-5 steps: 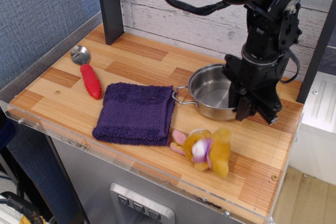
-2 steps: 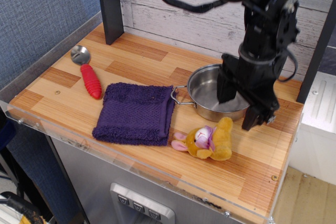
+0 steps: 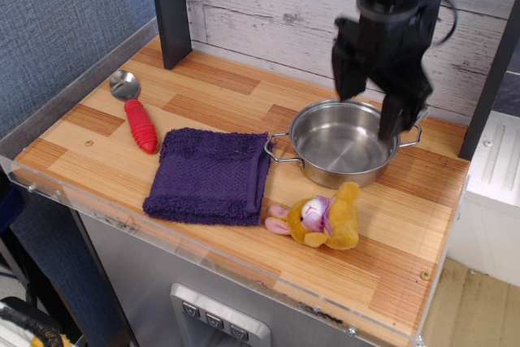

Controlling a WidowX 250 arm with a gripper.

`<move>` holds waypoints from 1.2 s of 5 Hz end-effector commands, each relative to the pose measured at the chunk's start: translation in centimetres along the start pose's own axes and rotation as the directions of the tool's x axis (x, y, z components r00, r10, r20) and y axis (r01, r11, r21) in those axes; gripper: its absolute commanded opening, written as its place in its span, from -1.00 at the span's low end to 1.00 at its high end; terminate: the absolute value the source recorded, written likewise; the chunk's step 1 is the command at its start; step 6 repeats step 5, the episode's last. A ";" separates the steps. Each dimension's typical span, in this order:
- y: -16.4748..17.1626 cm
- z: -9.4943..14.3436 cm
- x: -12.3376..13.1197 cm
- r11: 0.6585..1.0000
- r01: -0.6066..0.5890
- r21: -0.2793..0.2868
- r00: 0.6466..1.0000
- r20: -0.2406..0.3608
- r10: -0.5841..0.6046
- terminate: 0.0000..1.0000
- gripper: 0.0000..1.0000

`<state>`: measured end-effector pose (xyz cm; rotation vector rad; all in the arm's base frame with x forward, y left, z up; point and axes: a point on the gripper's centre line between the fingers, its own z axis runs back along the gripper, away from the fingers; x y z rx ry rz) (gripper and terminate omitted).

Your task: Move the pot to the upper right of the counter.

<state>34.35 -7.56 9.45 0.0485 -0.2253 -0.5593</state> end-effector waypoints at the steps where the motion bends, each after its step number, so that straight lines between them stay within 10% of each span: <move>1: 2.1 8.8 -0.4 0.995 -0.037 0.096 0.984 0.180 0.019 -1.00 1.00; 4: 2.1 8.8 -0.4 0.995 -0.037 0.096 0.984 0.180 0.019 -1.00 1.00; 5: 2.1 8.8 -0.4 0.995 -0.037 0.096 0.984 0.180 0.019 1.00 1.00; 6: 2.1 8.8 -0.4 0.995 -0.037 0.096 0.984 0.180 0.019 1.00 1.00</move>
